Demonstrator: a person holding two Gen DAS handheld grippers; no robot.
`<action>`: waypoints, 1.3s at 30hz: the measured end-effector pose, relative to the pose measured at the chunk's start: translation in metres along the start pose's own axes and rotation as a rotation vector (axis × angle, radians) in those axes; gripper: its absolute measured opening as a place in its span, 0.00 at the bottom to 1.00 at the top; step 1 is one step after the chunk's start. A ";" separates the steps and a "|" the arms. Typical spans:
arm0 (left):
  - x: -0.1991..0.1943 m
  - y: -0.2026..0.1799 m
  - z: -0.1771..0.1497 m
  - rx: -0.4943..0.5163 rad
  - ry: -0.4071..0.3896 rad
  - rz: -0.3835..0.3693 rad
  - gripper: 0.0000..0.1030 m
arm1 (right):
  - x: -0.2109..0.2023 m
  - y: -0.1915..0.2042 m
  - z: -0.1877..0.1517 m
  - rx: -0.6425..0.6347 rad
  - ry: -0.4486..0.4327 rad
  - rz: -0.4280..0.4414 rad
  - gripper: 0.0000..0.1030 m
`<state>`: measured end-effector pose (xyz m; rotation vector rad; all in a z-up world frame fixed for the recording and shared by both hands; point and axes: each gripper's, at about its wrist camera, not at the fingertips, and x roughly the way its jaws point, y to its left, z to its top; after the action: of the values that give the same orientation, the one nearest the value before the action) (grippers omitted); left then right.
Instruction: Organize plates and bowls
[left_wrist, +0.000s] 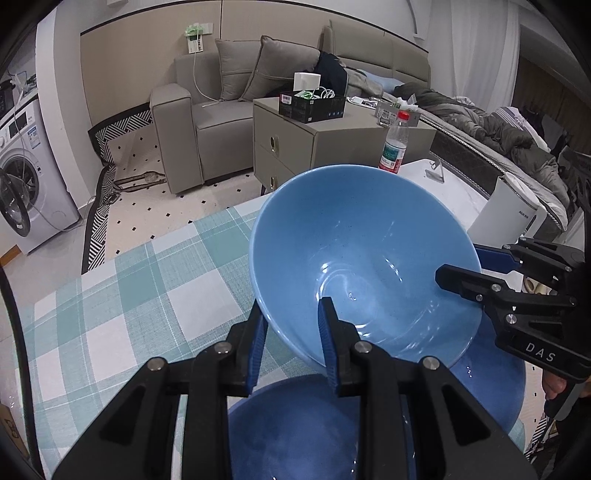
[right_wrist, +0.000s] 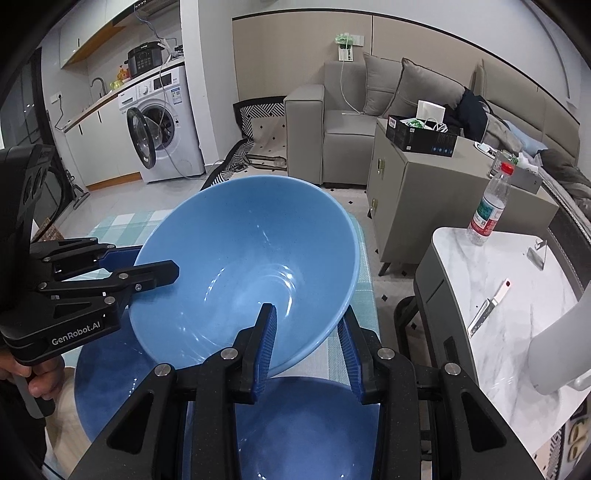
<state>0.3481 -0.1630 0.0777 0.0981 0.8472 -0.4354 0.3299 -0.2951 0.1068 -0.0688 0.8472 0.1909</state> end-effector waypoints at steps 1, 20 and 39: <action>-0.003 0.000 -0.001 0.000 -0.005 -0.001 0.25 | -0.002 0.000 -0.001 0.001 -0.003 0.001 0.34; -0.041 0.000 -0.015 -0.003 -0.060 0.007 0.25 | -0.046 0.020 -0.006 -0.029 -0.073 0.017 0.34; -0.079 0.006 -0.043 -0.032 -0.092 0.039 0.25 | -0.076 0.055 -0.020 -0.062 -0.104 0.077 0.34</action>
<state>0.2746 -0.1201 0.1072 0.0648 0.7601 -0.3865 0.2557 -0.2548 0.1516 -0.0835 0.7412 0.2912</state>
